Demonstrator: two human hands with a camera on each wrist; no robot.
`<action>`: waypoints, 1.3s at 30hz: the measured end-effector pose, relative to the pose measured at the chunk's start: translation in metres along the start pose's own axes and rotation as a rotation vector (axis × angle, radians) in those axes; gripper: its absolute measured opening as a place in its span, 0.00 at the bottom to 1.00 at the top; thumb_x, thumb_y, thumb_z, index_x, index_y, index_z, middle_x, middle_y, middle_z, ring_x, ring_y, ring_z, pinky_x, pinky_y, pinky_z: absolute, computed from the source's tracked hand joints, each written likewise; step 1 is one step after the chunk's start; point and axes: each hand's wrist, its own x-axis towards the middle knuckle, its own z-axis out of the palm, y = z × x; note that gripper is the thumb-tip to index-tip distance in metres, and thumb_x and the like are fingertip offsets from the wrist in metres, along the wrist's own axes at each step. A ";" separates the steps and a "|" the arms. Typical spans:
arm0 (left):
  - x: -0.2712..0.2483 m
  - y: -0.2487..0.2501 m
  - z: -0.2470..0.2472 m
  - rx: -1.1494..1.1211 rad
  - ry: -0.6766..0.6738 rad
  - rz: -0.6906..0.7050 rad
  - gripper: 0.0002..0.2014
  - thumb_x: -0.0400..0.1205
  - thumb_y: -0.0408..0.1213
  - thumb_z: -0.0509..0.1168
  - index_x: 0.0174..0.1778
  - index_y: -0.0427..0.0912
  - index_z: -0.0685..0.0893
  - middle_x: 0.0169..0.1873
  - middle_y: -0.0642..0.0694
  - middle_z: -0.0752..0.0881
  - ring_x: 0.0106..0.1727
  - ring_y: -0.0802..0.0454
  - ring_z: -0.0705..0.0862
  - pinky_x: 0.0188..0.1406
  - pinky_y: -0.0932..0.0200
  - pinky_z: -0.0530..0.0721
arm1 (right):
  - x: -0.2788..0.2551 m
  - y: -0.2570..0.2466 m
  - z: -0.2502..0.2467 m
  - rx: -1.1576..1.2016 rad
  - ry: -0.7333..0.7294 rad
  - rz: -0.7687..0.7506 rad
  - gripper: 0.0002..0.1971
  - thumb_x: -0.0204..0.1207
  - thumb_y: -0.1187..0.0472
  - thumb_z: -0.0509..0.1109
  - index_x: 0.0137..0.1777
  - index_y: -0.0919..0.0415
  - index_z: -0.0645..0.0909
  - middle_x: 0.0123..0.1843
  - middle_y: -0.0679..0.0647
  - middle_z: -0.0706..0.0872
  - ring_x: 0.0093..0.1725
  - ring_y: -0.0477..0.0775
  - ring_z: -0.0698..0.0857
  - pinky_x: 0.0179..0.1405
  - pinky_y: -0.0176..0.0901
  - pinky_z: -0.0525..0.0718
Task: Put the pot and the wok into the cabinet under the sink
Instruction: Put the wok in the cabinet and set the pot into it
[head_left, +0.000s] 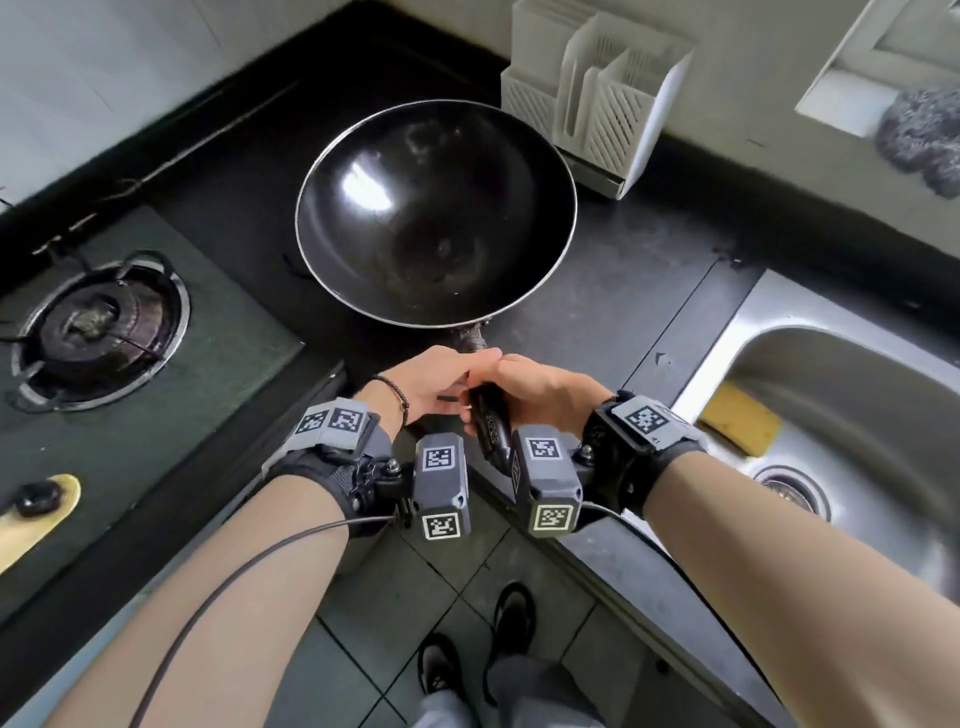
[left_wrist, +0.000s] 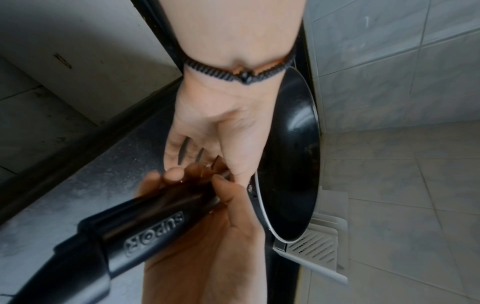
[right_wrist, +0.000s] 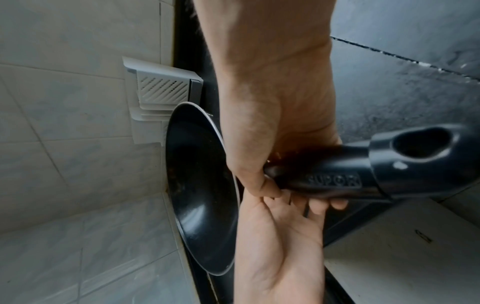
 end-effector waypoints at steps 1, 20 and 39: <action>0.003 -0.004 0.000 -0.004 0.016 0.011 0.17 0.78 0.53 0.68 0.43 0.40 0.82 0.23 0.50 0.77 0.26 0.51 0.78 0.33 0.59 0.81 | 0.000 0.002 0.001 -0.002 0.016 0.001 0.08 0.80 0.65 0.55 0.56 0.67 0.70 0.36 0.62 0.76 0.32 0.56 0.80 0.32 0.44 0.85; -0.059 -0.091 -0.008 -0.053 -0.129 0.156 0.13 0.82 0.47 0.65 0.39 0.40 0.81 0.28 0.43 0.82 0.23 0.46 0.76 0.20 0.60 0.79 | -0.019 0.095 0.107 -0.097 0.504 -0.240 0.09 0.74 0.67 0.65 0.31 0.64 0.76 0.25 0.59 0.77 0.20 0.55 0.76 0.23 0.46 0.79; -0.188 -0.226 0.000 -0.070 -0.239 0.173 0.13 0.83 0.44 0.64 0.37 0.40 0.81 0.31 0.46 0.83 0.30 0.47 0.80 0.25 0.64 0.83 | -0.077 0.237 0.214 -0.106 0.513 -0.288 0.05 0.75 0.68 0.65 0.38 0.68 0.76 0.25 0.58 0.75 0.19 0.50 0.75 0.17 0.39 0.75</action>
